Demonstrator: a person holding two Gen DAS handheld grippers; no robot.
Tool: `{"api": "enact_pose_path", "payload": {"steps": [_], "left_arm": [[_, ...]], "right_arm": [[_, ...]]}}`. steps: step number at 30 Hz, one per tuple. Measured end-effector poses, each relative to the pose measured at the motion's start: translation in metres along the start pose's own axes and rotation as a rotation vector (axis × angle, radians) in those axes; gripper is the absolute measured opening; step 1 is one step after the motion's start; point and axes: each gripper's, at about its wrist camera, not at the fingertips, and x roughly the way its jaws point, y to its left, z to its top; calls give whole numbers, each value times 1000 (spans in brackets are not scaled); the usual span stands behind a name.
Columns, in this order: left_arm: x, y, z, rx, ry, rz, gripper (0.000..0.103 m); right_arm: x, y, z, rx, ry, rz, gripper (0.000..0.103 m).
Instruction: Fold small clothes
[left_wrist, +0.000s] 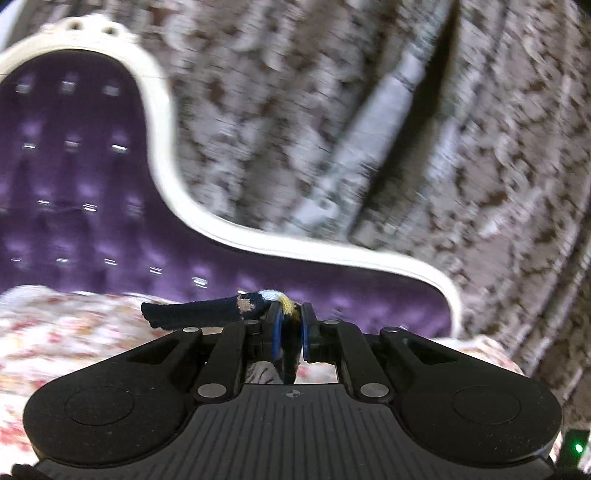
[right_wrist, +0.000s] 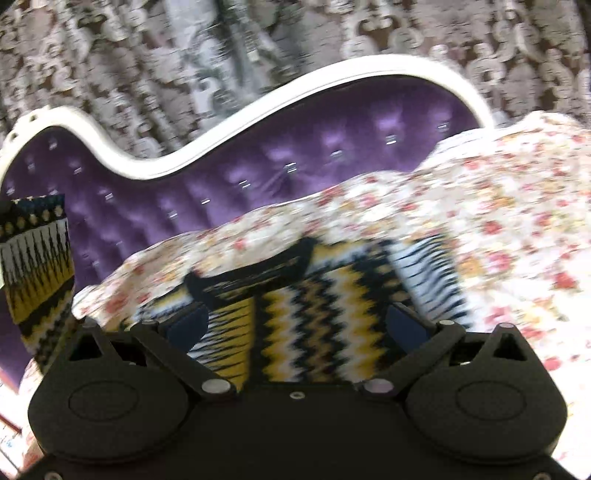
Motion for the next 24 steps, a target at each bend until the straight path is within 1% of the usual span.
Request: {"api": "enact_pose_path", "payload": {"steps": [3, 6, 12, 13, 14, 16, 18, 20, 21, 24], "left_arm": [[24, -31, -22, 15, 39, -42, 10], [54, -55, -51, 20, 96, -70, 10], [96, -82, -104, -18, 221, -108, 12], [100, -84, -111, -22, 237, -115, 14], [104, -86, -117, -21, 259, -124, 18], [110, -92, -126, -5, 307, -143, 45], [111, -101, -132, 38, 334, -175, 52], [105, -109, -133, 96, 340, -202, 60], [98, -112, -132, 128, 329, -208, 65], [74, -110, -125, 204, 244, -177, 68]], "right_arm": [[-5, -14, 5, 38, -10, -20, 102], [-7, -25, 10, 60, -17, -50, 102], [-6, -41, 17, 104, -26, -76, 102], [-6, -43, 18, 109, -27, -78, 102], [-6, -45, 19, 113, -28, -82, 102], [-5, -49, 20, 122, -29, -93, 102], [-5, -52, 21, 131, -30, -99, 103], [-5, -55, 22, 137, -32, -102, 103], [-6, -55, 22, 138, -34, -104, 103], [-5, -55, 21, 135, -32, -108, 103]]}}
